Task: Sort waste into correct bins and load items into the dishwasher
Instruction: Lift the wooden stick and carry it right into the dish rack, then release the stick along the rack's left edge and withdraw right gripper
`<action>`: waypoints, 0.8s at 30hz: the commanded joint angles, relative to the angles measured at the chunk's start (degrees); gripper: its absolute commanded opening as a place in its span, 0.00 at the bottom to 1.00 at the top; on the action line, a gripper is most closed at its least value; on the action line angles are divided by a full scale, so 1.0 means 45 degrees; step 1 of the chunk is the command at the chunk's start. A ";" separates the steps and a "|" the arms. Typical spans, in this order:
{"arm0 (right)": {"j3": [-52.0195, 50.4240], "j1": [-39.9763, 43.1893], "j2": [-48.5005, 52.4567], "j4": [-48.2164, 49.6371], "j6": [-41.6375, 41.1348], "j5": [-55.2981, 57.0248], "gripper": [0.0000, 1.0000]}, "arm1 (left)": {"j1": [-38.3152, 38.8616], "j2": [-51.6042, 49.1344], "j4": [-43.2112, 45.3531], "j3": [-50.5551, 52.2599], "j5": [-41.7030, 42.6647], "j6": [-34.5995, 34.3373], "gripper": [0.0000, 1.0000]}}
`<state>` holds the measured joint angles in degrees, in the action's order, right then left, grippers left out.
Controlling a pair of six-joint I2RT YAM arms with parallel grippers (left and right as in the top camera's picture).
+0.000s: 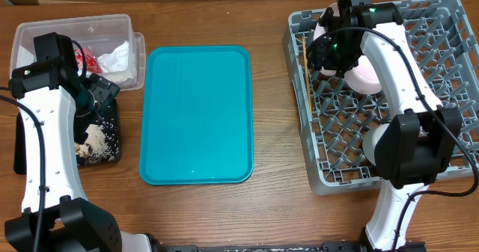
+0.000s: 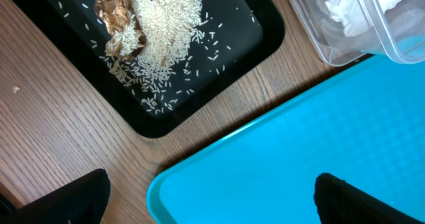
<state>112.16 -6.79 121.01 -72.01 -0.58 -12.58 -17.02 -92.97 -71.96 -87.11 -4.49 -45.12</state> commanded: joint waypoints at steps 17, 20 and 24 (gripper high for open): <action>0.0321 -0.0146 -0.6601 -0.4556 -0.3332 0.0457 0.49 | -0.0049 0.0165 0.0010 0.0073 0.0010 -0.0267 1.00; -0.0238 -0.0146 -0.7932 -0.5110 -0.3463 0.0457 0.49 | -0.0049 0.0165 0.0015 0.0073 0.0010 -0.0267 1.00; -0.2171 -0.0146 -1.0268 -0.4925 -0.3609 0.0447 0.49 | -0.0049 0.0165 0.0010 0.0073 0.0015 -0.0267 1.00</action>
<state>107.48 -7.22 81.43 -94.70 -15.11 -11.29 -17.02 -92.97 -71.94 -87.11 -4.51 -45.10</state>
